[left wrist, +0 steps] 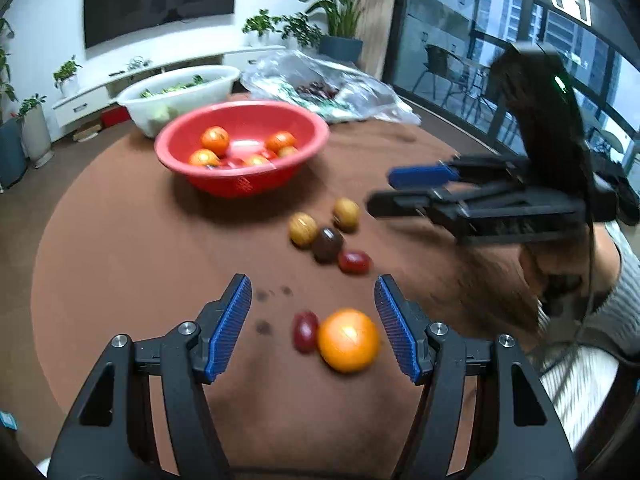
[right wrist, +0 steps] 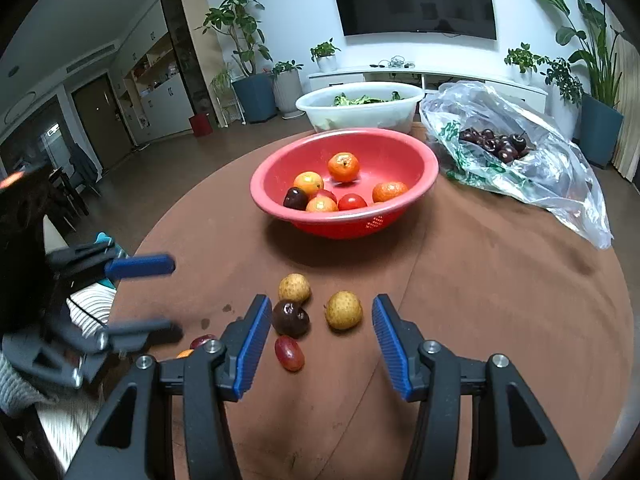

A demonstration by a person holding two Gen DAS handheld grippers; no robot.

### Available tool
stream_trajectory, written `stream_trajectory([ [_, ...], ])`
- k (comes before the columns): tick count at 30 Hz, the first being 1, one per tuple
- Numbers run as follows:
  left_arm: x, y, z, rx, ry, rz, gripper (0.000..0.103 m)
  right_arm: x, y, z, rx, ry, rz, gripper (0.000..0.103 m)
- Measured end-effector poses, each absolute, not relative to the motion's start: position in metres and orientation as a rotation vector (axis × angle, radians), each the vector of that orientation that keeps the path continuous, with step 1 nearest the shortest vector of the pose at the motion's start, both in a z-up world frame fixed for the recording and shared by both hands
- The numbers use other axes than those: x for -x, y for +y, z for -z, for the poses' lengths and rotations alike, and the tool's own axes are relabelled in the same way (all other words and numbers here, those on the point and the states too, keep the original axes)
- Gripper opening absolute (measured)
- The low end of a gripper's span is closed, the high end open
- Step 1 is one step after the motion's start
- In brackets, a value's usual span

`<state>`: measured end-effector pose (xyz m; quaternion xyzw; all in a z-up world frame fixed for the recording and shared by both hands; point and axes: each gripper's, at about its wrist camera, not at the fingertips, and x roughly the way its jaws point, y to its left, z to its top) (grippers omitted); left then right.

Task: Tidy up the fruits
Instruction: 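Grasp an orange with the left tool while the right tool grasps a yellow-brown fruit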

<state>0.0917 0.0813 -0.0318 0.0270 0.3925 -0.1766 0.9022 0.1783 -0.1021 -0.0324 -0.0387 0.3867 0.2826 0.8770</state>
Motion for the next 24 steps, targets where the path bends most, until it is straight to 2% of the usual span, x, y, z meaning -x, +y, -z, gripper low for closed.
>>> stream_trajectory([
  [11, -0.081, 0.062, 0.053, -0.103, 0.85, 0.378, 0.062, -0.17, -0.094, 0.04, 0.106, 0.816, -0.597, 0.056],
  [13, -0.083, 0.058, 0.056, -0.123, 0.86, 0.374, 0.062, -0.169, -0.094, 0.04, 0.105, 0.817, -0.597, 0.06],
  [18, -0.083, 0.045, 0.063, -0.197, 0.843, 0.355, 0.048, -0.168, -0.094, 0.04, 0.105, 0.821, -0.596, 0.06],
  [20, -0.08, 0.042, 0.063, -0.229, 0.829, 0.359, 0.038, -0.169, -0.093, 0.04, 0.105, 0.822, -0.599, 0.06],
  [24, -0.079, 0.037, 0.063, -0.257, 0.807, 0.356, 0.036, -0.168, -0.093, 0.041, 0.106, 0.823, -0.599, 0.061],
])
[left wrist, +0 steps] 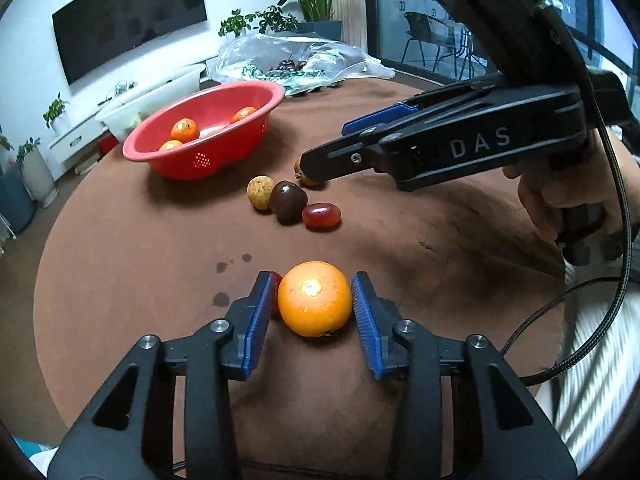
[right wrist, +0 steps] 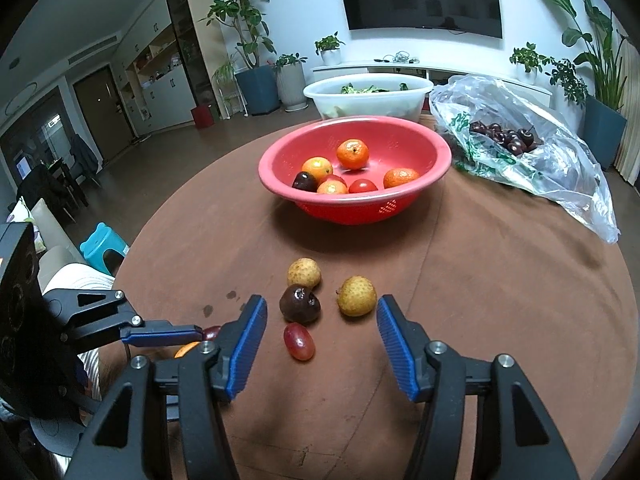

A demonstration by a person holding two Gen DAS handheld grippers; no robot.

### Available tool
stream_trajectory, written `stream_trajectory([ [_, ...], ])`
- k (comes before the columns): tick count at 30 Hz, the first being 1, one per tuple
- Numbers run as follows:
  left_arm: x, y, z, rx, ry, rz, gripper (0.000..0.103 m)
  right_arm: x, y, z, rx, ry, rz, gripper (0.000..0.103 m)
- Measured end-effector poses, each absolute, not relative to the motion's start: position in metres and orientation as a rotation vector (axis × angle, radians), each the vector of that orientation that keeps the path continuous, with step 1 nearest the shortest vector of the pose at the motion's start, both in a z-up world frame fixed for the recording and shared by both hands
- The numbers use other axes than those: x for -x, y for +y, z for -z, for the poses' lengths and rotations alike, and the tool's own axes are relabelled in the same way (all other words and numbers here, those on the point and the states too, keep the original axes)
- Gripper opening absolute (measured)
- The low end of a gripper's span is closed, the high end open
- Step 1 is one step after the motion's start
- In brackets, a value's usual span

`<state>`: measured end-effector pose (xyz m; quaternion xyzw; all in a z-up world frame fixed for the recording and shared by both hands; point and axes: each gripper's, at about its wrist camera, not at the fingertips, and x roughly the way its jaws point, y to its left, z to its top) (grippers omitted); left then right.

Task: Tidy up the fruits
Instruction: 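Grasp an orange with the left tool while the right tool grasps a yellow-brown fruit, then lower the orange and yellow-brown fruit into the red bowl and open both tools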

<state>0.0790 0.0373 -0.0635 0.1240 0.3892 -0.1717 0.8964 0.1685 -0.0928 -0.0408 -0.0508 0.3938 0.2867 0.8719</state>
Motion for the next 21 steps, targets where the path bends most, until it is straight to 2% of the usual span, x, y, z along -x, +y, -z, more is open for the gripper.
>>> stream_trajectory([
  [21, -0.081, 0.067, 0.041, -0.115, 0.751, 0.366, 0.035, -0.206, -0.092, 0.06, 0.119, 0.906, -0.538, 0.061],
])
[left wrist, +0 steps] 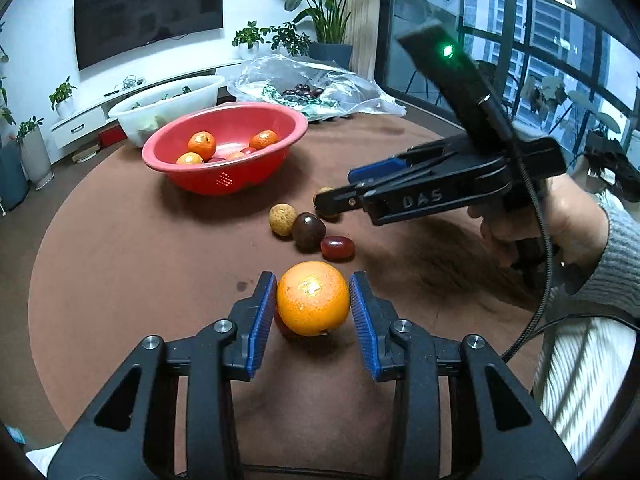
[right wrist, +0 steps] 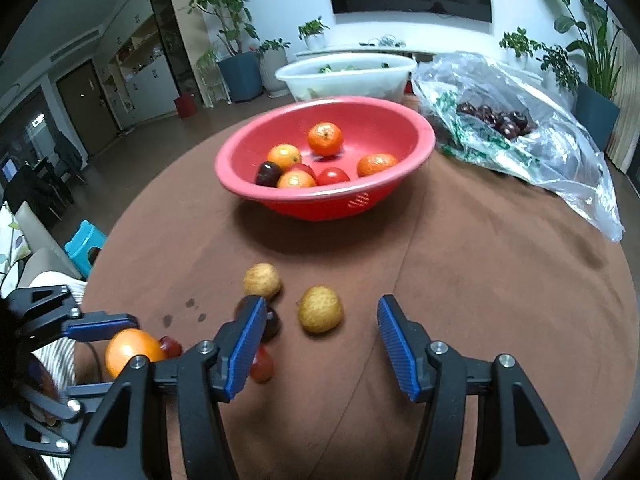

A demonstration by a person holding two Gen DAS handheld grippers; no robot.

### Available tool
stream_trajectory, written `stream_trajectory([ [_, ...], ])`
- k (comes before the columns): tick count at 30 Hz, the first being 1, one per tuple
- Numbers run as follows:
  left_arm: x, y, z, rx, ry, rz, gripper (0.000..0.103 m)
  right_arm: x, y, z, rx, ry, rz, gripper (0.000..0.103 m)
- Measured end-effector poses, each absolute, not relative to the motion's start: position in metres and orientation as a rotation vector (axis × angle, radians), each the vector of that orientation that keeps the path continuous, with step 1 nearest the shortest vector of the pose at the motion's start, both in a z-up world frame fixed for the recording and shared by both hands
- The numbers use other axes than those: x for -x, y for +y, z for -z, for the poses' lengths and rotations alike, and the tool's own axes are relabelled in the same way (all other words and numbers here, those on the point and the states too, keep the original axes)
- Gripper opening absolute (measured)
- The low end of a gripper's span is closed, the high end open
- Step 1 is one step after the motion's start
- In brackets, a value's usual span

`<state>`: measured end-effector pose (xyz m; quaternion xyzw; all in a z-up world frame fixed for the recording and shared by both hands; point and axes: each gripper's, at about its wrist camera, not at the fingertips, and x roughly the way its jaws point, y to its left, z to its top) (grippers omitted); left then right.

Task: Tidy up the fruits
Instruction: 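Lower the orange and yellow-brown fruit into the red bowl and open both tools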

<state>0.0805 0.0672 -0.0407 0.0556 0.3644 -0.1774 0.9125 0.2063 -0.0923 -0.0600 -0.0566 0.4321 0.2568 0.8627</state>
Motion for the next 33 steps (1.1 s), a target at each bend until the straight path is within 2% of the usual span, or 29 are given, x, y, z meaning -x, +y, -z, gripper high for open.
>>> stream_trajectory([
  [2, -0.081, 0.07, 0.041, -0.104, 0.752, 0.363, 0.035, -0.21, -0.091, 0.065, 0.121, 0.924, -0.532, 0.06],
  [5, -0.082, 0.071, 0.041, -0.099, 0.753, 0.359, 0.035, -0.213, -0.088, 0.069, 0.124, 0.941, -0.538, 0.051],
  [9, -0.082, 0.074, 0.04, -0.087, 0.752, 0.356, 0.035, -0.216, -0.086, 0.073, 0.12, 0.956, -0.549, 0.032],
  [10, -0.082, 0.074, 0.04, -0.085, 0.752, 0.355, 0.035, -0.216, -0.086, 0.073, 0.118, 0.96, -0.555, 0.031],
  [21, -0.103, 0.093, 0.029, -0.021, 0.748, 0.349, 0.035, -0.209, -0.096, 0.05, 0.054, 0.913, -0.58, 0.031],
  [33, -0.193, 0.118, -0.007, 0.033, 0.707, 0.354, 0.035, -0.247, -0.086, 0.004, 0.025, 0.823, -0.621, 0.031],
])
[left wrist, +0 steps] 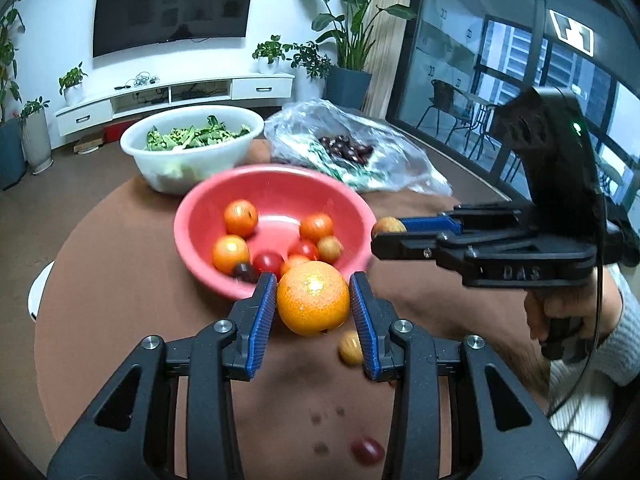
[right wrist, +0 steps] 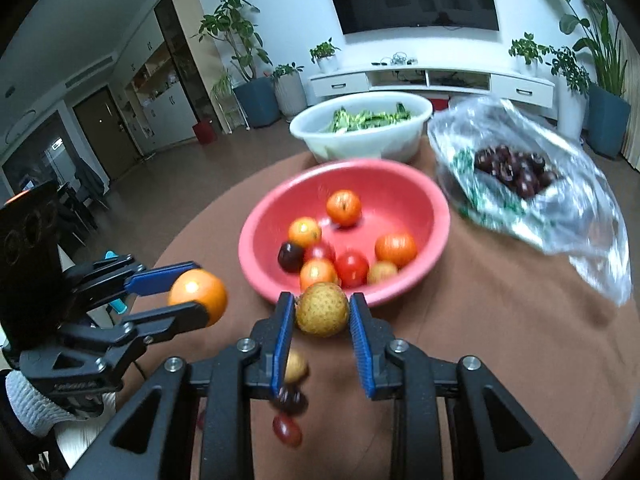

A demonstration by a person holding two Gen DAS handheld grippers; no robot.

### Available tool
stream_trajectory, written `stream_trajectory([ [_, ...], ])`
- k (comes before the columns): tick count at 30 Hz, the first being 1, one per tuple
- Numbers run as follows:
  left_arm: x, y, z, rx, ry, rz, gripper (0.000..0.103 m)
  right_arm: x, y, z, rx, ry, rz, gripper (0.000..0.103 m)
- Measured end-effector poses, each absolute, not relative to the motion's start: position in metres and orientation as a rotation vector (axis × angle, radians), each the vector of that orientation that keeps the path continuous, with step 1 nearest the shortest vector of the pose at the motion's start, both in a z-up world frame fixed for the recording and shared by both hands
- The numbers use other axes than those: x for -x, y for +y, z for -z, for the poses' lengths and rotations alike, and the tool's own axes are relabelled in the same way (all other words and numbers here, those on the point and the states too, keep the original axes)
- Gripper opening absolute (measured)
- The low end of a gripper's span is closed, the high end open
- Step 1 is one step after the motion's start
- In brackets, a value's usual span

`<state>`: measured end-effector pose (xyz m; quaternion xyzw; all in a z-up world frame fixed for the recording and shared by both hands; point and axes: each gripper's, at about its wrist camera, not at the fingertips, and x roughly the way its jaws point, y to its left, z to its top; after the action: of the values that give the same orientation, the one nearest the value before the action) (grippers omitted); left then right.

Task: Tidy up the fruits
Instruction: 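Lower the orange and yellow-brown fruit into the red bowl and open both tools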

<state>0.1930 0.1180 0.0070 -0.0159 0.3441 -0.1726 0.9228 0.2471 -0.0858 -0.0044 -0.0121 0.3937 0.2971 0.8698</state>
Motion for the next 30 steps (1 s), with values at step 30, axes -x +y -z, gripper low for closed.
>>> stream_trajectory([
  [30, -0.336, 0.099, 0.037, -0.079, 0.779, 0.294, 0.05, -0.363, -0.07, 0.038, 0.029, 0.856, -0.559, 0.036],
])
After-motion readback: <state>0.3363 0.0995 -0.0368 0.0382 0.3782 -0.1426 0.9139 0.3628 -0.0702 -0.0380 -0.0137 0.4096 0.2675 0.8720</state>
